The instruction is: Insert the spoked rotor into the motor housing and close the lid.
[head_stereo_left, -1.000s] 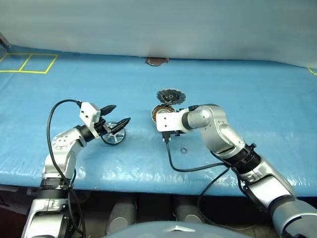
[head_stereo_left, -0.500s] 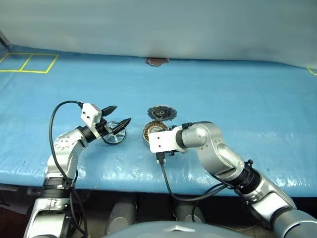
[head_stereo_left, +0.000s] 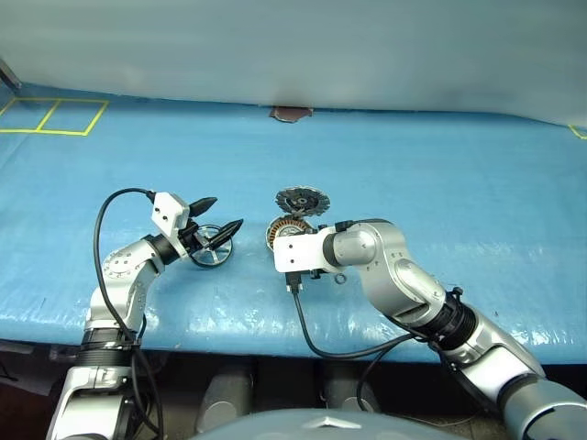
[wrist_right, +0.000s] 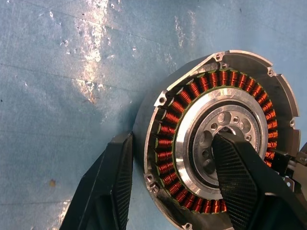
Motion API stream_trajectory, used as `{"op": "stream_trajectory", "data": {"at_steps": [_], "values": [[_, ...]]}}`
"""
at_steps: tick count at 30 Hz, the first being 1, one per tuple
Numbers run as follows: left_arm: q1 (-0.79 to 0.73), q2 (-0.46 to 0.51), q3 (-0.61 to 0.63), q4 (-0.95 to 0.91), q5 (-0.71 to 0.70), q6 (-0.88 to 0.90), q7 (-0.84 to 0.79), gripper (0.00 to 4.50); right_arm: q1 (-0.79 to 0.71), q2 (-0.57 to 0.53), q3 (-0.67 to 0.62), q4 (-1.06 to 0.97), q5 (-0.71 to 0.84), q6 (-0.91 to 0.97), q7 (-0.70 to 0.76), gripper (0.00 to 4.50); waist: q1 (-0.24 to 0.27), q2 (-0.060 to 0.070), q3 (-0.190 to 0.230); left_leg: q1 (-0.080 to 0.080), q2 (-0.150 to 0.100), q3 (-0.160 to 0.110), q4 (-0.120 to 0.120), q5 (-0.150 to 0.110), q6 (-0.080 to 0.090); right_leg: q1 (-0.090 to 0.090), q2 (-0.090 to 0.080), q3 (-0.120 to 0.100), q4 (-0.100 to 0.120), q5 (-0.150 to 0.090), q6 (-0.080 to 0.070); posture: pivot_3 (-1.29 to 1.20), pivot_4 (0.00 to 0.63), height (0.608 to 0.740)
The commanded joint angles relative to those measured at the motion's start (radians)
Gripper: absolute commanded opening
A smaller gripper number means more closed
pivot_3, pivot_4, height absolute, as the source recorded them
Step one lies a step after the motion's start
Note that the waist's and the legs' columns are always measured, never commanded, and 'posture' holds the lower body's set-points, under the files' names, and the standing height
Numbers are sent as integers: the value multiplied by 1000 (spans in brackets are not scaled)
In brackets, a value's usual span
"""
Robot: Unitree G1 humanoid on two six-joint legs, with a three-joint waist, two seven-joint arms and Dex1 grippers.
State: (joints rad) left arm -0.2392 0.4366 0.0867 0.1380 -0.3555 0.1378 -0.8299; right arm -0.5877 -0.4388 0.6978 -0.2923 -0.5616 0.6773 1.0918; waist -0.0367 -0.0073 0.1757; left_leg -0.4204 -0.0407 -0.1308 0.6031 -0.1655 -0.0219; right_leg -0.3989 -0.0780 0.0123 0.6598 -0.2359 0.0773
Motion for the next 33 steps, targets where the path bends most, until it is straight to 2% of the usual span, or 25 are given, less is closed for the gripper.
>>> {"op": "stream_trajectory", "data": {"at_steps": [1, 13, 33], "values": [[-1, 9, 18, -24, -1, -24, 5, 4500, -32, 29, -2, -19, 2, -23, -21, 2146, 0, 0, 0, 0, 0, 0, 0, 0, 0, 0, 0, 0, 0, 0, 0, 0, 150, 740], [5, 13, 20, -29, 2, -24, 14, 4500, -35, 89, 25, -7, 4, -19, -38, 2146, -1, 0, 0, 0, 0, 0, 0, 0, 0, 0, 0, 0, 0, 0, 0, 0, 150, 740], [-12, 18, 20, -6, 7, -44, 21, 4500, 26, 81, 61, -27, 12, 28, -35, 2146, 0, 0, 0, 0, 0, -1, 0, 0, 0, 0, 0, 0, 0, 0, 0, 0, 150, 740]]}}
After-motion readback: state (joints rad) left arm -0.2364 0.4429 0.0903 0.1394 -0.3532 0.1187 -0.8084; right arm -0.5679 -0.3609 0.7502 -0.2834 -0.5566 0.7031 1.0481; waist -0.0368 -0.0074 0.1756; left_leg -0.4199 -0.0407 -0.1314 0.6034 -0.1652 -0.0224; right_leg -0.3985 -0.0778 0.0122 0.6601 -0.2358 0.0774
